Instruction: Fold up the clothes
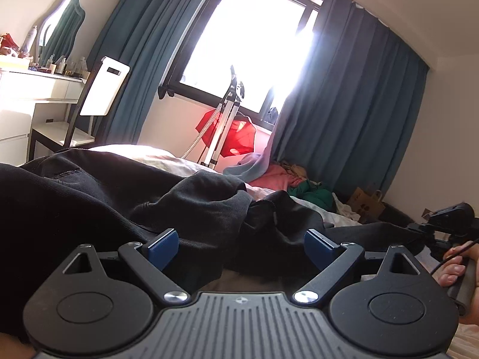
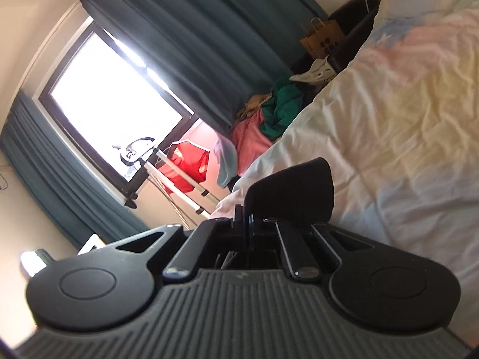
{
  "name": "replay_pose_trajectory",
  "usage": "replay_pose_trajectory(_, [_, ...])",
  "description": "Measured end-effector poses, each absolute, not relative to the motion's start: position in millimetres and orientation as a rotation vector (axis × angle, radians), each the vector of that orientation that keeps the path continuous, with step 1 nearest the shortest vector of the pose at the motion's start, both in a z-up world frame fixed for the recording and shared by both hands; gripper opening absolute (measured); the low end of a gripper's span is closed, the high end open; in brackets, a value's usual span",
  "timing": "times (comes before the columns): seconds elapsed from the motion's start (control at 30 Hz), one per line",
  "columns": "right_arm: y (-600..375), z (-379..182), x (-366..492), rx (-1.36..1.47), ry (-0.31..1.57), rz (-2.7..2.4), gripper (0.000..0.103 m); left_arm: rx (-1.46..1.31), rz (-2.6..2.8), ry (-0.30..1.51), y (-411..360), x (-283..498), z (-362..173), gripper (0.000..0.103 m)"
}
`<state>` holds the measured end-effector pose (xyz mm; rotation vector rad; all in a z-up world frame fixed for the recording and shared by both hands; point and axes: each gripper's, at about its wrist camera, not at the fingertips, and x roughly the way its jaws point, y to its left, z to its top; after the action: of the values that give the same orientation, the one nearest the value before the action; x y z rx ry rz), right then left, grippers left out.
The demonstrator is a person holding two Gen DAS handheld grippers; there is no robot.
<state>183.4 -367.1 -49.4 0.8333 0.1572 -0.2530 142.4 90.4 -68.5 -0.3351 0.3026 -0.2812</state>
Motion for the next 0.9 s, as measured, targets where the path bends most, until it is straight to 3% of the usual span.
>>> replay_pose_trajectory(0.27, [-463,-56,78,0.931,0.071,-0.435,0.006,-0.286,-0.334,0.317,74,122,-67,0.092])
replay_pose_trajectory(0.6, [-515,-146,48,1.32,0.288,-0.476,0.01,-0.339,-0.34,0.459,68,109,-81,0.092])
replay_pose_trajectory(0.67, [-516,-155,47,1.38,0.282,-0.45,0.022,-0.356,-0.322,0.479,68,111,-85,0.092])
replay_pose_trajectory(0.73, [-517,-165,48,1.445,0.268,-0.417,0.067,-0.375,-0.304,0.499,68,114,-88,0.092])
replay_pose_trajectory(0.8, [-517,-172,52,1.497,0.263,-0.384,0.077,-0.394,-0.286,0.519,68,117,-91,0.092])
replay_pose_trajectory(0.9, [-514,-176,66,1.469,0.343,-0.396,0.076,-0.423,-0.259,0.549,69,121,-96,0.092])
